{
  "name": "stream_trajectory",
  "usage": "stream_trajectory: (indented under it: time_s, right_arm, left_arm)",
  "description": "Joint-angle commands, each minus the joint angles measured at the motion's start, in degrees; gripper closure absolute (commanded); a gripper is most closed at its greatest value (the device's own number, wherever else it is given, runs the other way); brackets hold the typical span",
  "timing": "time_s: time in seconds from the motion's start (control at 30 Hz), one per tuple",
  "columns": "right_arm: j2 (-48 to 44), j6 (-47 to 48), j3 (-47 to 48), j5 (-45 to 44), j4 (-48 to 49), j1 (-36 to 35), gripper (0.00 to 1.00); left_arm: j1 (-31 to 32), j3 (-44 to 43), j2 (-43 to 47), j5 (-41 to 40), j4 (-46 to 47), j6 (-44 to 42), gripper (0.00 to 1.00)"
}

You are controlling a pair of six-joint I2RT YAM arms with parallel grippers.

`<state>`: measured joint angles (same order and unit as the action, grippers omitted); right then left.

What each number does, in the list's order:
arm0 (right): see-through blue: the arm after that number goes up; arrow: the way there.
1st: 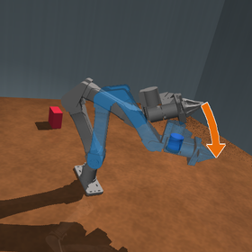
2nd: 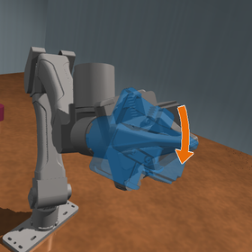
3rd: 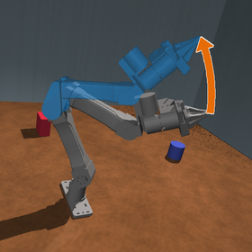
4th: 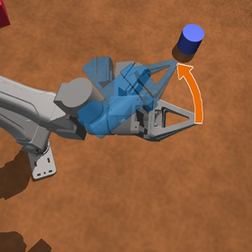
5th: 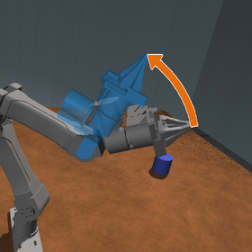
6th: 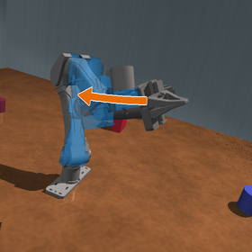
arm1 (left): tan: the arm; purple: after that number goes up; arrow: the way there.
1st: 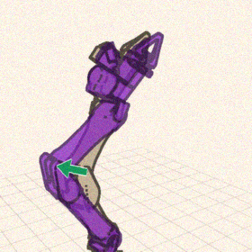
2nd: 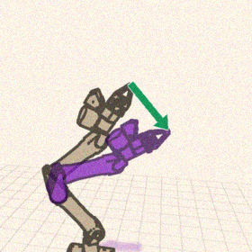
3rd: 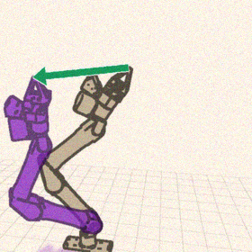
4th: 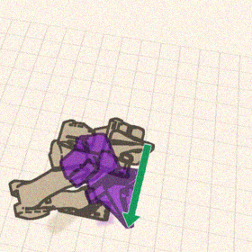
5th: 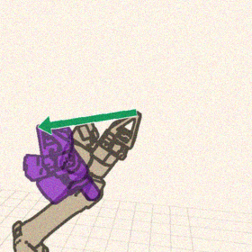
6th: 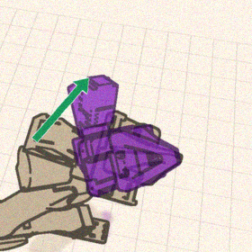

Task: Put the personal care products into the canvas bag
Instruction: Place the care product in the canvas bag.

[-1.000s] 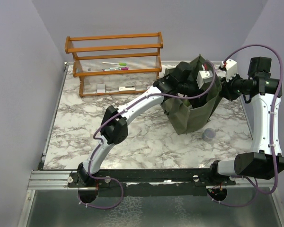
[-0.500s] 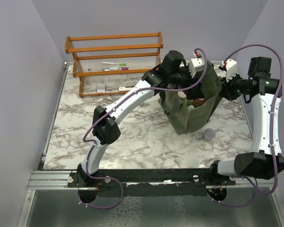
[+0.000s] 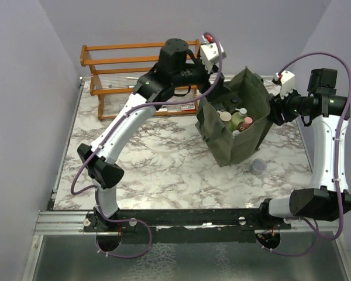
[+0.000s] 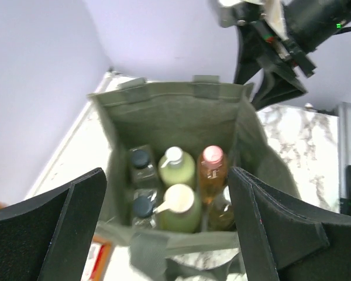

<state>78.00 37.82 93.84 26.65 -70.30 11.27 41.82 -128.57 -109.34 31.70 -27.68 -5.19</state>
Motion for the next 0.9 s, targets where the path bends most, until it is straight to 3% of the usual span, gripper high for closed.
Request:
stream_trajectory:
  time_s: [0.0,0.23,0.5,0.87]
  right_arm:
    - [-0.05,-2.62,3.55,2.14,0.18,0.11,0.37]
    - [1.59,-7.07,10.28,4.57,0.29,0.07,0.24]
    - [2.62,-11.46,10.99,8.70,7.31,-1.22,0.23]
    - [5.96,-19.17,11.53,5.29,23.05,-7.33,0.21]
  left_arm:
    - [-3.32,4.53,7.27,-6.40,-0.82,-2.20,0.12]
    - [-11.74,13.93,15.54,-9.78,-0.67,-1.21,0.10]
    - [-20.96,26.55,24.08,-15.16,2.24,1.54,0.08]
    - [-28.66,39.79,33.19,-25.31,8.49,-0.77,0.01]
